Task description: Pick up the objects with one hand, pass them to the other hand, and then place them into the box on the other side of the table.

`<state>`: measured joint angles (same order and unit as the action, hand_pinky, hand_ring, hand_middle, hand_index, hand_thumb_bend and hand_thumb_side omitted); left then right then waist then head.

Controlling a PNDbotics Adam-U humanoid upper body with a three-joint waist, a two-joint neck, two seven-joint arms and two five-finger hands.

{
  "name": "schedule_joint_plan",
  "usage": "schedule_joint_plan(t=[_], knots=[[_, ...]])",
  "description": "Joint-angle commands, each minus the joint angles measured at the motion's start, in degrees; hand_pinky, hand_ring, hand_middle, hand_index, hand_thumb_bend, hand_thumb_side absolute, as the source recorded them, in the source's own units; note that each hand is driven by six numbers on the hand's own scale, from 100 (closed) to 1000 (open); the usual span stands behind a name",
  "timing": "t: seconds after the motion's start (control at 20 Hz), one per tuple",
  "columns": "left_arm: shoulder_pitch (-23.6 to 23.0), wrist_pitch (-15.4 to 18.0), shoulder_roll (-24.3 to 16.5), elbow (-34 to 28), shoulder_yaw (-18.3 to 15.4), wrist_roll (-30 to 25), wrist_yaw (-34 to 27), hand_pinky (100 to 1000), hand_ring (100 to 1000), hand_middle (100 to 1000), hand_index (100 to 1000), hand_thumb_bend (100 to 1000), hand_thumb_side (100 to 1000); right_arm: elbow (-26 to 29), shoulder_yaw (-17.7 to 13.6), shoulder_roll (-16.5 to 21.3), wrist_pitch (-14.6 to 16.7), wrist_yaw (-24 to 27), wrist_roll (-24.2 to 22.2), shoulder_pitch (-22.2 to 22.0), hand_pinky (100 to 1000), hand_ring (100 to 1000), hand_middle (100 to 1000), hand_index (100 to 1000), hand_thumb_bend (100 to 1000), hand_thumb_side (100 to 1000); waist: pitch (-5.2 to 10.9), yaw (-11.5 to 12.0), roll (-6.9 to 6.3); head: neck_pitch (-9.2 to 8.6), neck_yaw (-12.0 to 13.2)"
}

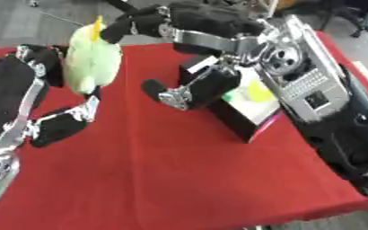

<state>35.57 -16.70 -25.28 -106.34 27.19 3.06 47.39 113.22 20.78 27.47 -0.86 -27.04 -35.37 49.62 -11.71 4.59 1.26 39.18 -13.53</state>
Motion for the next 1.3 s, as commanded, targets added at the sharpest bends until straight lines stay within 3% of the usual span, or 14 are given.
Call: schedule_joint_plan(t=[0.05,0.2,0.5,0.85,1.0,1.3], knots=[[0.46,0.1,-0.24,0.01,0.3,-0.9,-0.9,504,412,332,397,100,383,1.32,-2.54,-0.03,1.59,-1.92,1.36,2.32,887,1000,867,943,250,100,1.16,-0.01,-0.08,-0.19,0.01],[0.68,0.3,-0.12,-0.29,0.36,-1.37,-0.94,505,412,330,396,100,382,1.37,-2.04,0.07,3.92,-3.79,3.91,2.18,888,1000,871,942,251,100,1.13,0.1,-0.06,-0.26,-0.21],[0.9,0.86,-0.01,-0.55,0.66,-2.24,-0.8,504,412,330,397,100,377,1.37,-0.04,0.43,5.36,-6.23,7.4,1.8,884,1000,877,936,288,100,1.13,0.28,0.04,-0.28,-0.56],[1.54,2.95,0.34,-1.2,1.18,-2.92,0.92,513,421,336,399,100,348,0.56,2.21,0.74,6.69,-6.53,3.24,2.34,900,1000,878,937,249,100,1.19,0.58,0.25,-0.22,-0.95],[1.7,4.36,0.47,-1.63,1.73,-3.42,1.73,515,423,338,399,100,342,-1.85,2.87,0.29,7.28,-6.42,0.98,3.07,905,1000,876,935,240,100,1.19,0.71,0.32,-0.18,-1.22],[2.11,6.01,0.83,-2.71,2.32,-3.12,2.12,515,422,331,399,100,341,-7.97,4.14,-0.96,8.54,-9.08,0.76,3.68,905,1000,835,907,229,100,1.15,0.96,0.45,-0.2,-1.43]])
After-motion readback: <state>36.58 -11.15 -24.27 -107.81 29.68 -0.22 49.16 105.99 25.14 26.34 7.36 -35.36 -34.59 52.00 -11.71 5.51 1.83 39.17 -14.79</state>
